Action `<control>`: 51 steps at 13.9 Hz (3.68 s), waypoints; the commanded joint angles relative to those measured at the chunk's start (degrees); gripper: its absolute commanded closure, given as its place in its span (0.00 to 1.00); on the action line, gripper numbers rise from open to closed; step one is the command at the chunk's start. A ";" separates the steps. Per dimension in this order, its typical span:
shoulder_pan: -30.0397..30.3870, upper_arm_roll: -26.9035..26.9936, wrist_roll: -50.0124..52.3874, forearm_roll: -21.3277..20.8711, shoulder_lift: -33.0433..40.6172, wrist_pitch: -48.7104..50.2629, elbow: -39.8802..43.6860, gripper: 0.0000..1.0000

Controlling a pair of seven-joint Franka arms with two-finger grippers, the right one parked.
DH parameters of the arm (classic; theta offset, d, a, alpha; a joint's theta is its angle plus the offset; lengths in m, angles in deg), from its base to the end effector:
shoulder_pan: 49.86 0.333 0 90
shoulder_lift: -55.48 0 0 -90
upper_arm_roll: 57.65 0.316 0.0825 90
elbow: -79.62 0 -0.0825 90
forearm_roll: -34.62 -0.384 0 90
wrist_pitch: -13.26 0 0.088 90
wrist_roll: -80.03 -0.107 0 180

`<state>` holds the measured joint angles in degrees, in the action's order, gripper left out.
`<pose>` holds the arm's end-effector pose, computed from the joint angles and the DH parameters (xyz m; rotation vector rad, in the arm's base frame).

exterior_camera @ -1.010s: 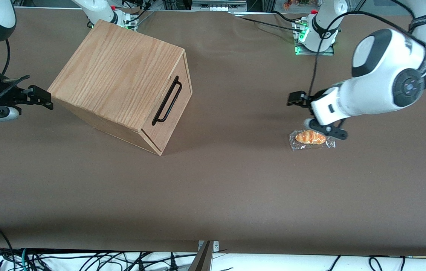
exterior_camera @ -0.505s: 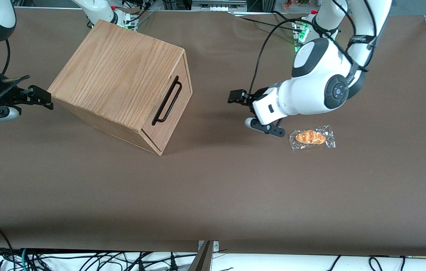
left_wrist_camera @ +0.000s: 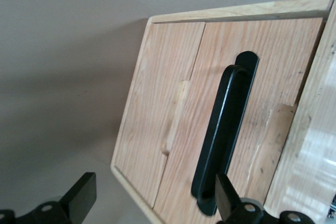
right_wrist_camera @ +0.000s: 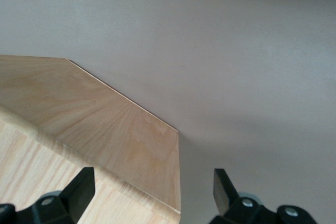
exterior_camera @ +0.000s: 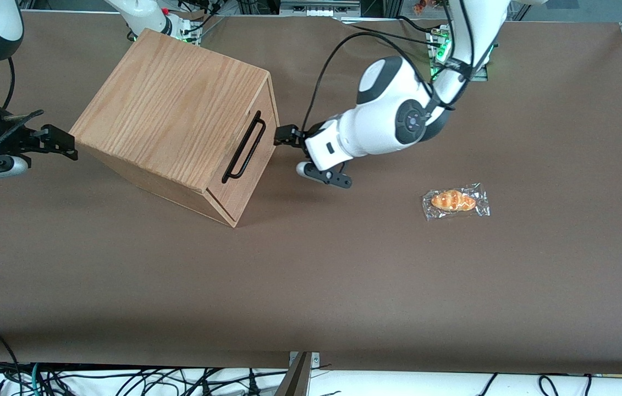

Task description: Open top drawer with left arm

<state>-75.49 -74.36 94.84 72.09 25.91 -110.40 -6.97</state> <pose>0.5340 -0.4720 0.4006 2.4406 -0.1172 -0.2809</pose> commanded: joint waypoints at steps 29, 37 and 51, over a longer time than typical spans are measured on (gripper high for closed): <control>-4.79 2.74 4.34 -9.34 -5.15 -8.53 2.31 0.00; 0.66 2.74 4.08 -9.69 -4.79 -5.54 2.31 0.00; 4.79 2.56 3.90 -12.16 -4.71 -3.87 2.31 0.00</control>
<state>-72.04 -72.02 97.75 62.89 21.22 -114.79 -5.14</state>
